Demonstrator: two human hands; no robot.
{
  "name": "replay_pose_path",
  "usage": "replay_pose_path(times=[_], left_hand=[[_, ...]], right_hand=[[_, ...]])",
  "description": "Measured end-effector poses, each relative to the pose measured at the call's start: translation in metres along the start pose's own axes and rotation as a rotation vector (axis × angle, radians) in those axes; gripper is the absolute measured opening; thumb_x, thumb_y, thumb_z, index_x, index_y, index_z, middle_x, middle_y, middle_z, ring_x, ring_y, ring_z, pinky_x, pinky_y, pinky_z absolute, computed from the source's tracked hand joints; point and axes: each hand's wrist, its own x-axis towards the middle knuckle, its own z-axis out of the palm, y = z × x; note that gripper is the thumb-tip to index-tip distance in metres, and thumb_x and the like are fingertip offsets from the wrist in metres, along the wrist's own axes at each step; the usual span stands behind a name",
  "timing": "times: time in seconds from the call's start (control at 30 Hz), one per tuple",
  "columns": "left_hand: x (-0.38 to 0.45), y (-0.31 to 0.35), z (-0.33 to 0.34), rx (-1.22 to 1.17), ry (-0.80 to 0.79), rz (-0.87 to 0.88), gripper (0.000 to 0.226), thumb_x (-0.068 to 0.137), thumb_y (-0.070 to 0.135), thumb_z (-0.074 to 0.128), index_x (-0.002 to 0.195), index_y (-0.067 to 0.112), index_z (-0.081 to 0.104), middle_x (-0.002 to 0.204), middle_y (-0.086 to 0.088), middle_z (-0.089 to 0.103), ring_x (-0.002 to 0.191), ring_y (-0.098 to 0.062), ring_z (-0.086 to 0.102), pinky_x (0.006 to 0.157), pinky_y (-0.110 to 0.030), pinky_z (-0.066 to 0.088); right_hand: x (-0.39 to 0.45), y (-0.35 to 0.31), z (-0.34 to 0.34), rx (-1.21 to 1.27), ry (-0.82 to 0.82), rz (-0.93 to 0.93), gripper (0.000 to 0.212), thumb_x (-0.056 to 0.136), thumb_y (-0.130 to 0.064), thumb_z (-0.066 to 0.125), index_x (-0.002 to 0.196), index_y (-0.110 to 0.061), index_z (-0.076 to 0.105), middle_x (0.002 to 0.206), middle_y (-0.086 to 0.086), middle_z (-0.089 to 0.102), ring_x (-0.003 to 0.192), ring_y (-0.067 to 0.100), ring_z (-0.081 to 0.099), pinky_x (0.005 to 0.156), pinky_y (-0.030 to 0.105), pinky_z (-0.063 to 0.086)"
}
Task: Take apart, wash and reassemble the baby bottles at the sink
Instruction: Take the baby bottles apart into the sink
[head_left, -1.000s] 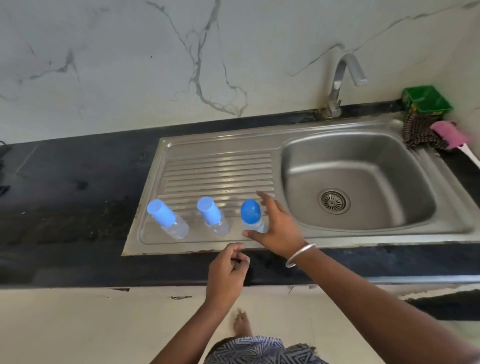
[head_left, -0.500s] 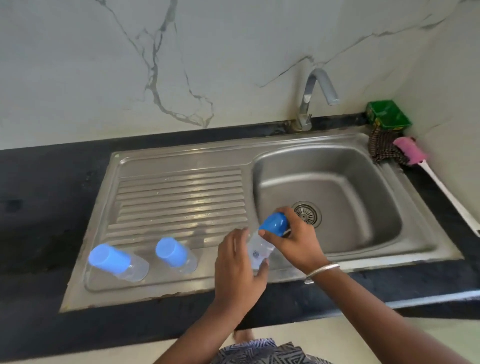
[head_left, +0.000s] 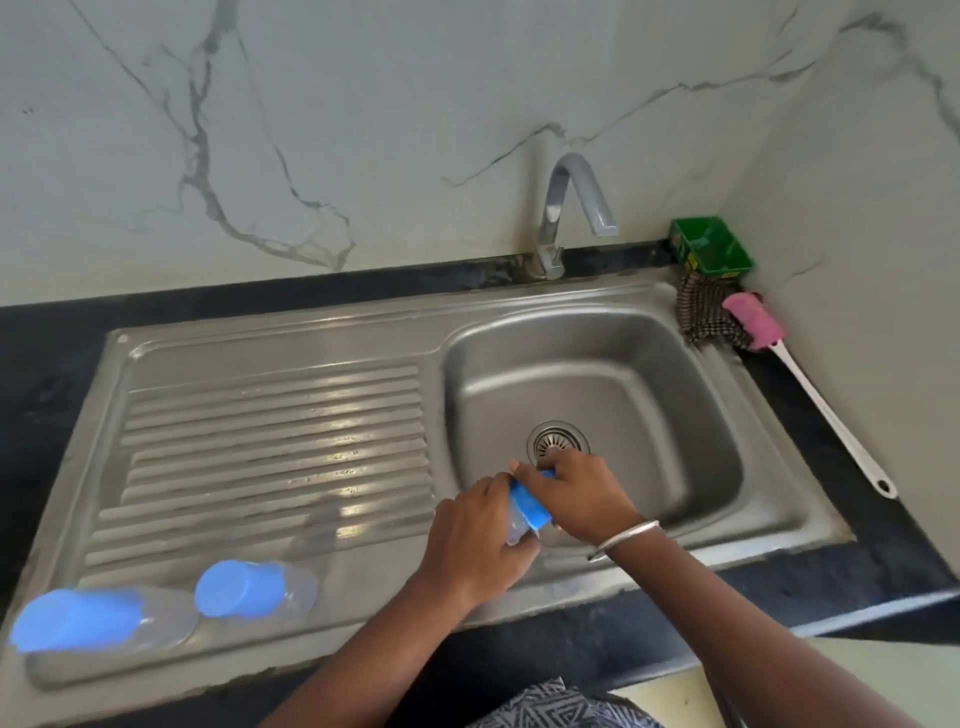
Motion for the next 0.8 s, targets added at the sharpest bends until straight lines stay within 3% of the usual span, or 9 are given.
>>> replay_pose_path(times=[0.13, 0.23, 0.3, 0.37, 0.43, 0.57, 0.67, 0.73, 0.8], left_hand=[[0.018, 0.006, -0.006, -0.15, -0.1, -0.139, 0.055, 0.07, 0.073, 0.063, 0.099, 0.027, 0.057, 0.087, 0.01, 0.065, 0.077, -0.009, 0.062, 0.069, -0.03, 0.051], [0.035, 0.013, -0.007, -0.407, -0.226, -0.264, 0.042, 0.072, 0.06, 0.075, 0.098, 0.028, 0.065, 0.083, 0.012, 0.07, 0.076, -0.006, 0.065, 0.074, -0.032, 0.054], [0.045, 0.019, -0.009, -0.623, -0.32, -0.341, 0.029, 0.075, 0.042, 0.08, 0.093, 0.023, 0.069, 0.074, 0.012, 0.068, 0.069, -0.006, 0.063, 0.068, -0.027, 0.051], [0.052, 0.023, -0.011, -0.852, -0.396, -0.426, 0.025, 0.075, 0.03, 0.077, 0.091, 0.013, 0.068, 0.071, 0.001, 0.066, 0.063, -0.014, 0.062, 0.06, -0.024, 0.046], [0.059, 0.025, -0.01, -0.918, -0.433, -0.489, 0.028, 0.075, 0.028, 0.075, 0.092, 0.006, 0.068, 0.073, -0.01, 0.066, 0.062, -0.021, 0.062, 0.057, -0.024, 0.047], [0.066, 0.025, 0.006, -0.597, -0.415, -0.513, 0.033, 0.076, 0.041, 0.082, 0.09, 0.015, 0.069, 0.072, 0.004, 0.067, 0.065, -0.009, 0.064, 0.064, -0.023, 0.049], [0.07, 0.029, 0.017, -0.54, -0.344, -0.556, 0.035, 0.074, 0.045, 0.082, 0.085, 0.016, 0.065, 0.069, 0.003, 0.065, 0.061, -0.01, 0.062, 0.062, -0.024, 0.048], [0.069, 0.025, 0.017, -0.522, -0.295, -0.575, 0.037, 0.07, 0.043, 0.082, 0.089, 0.018, 0.061, 0.072, -0.001, 0.066, 0.061, -0.012, 0.061, 0.062, -0.026, 0.047], [0.071, 0.027, 0.019, -0.47, -0.286, -0.583, 0.045, 0.066, 0.037, 0.078, 0.102, 0.022, 0.055, 0.083, -0.002, 0.067, 0.068, -0.015, 0.06, 0.065, -0.026, 0.046]], right_hand=[[0.019, 0.005, -0.006, -0.029, 0.006, -0.074, 0.053, 0.092, -0.053, 0.052, 0.054, -0.016, 0.052, 0.052, -0.001, 0.051, 0.055, 0.014, 0.049, 0.056, 0.026, 0.037], [0.032, 0.025, -0.015, 0.047, -0.024, -0.291, 0.047, 0.093, -0.047, 0.057, 0.058, -0.017, 0.05, 0.05, -0.001, 0.044, 0.051, 0.01, 0.042, 0.053, 0.019, 0.032], [0.041, 0.041, -0.024, 0.268, -0.149, -0.387, 0.034, 0.094, -0.04, 0.06, 0.07, -0.014, 0.059, 0.059, 0.004, 0.051, 0.054, 0.006, 0.044, 0.053, 0.016, 0.037], [0.051, 0.057, -0.035, 0.609, -0.3, -0.377, 0.019, 0.091, -0.028, 0.065, 0.089, -0.009, 0.065, 0.075, 0.004, 0.06, 0.063, 0.011, 0.055, 0.05, 0.023, 0.046], [0.065, 0.079, -0.044, 0.733, -0.381, -0.348, 0.023, 0.086, -0.021, 0.069, 0.104, -0.009, 0.064, 0.095, -0.003, 0.064, 0.076, 0.015, 0.062, 0.052, 0.029, 0.051], [0.085, 0.112, -0.043, 0.614, -0.366, -0.224, 0.022, 0.087, -0.019, 0.072, 0.107, -0.015, 0.064, 0.105, 0.005, 0.066, 0.082, 0.018, 0.066, 0.058, 0.038, 0.056], [0.098, 0.131, -0.039, 0.57, -0.295, -0.067, 0.017, 0.089, -0.018, 0.071, 0.104, -0.016, 0.064, 0.105, 0.01, 0.066, 0.078, 0.02, 0.066, 0.062, 0.036, 0.058], [0.104, 0.138, -0.034, 0.3, -0.258, -0.055, 0.024, 0.083, -0.027, 0.076, 0.102, -0.019, 0.064, 0.102, 0.004, 0.066, 0.083, 0.019, 0.064, 0.072, 0.031, 0.054], [0.109, 0.15, -0.032, -0.041, -0.344, -0.098, 0.033, 0.076, -0.036, 0.08, 0.1, -0.022, 0.062, 0.102, 0.001, 0.065, 0.09, 0.018, 0.06, 0.079, 0.028, 0.048]])
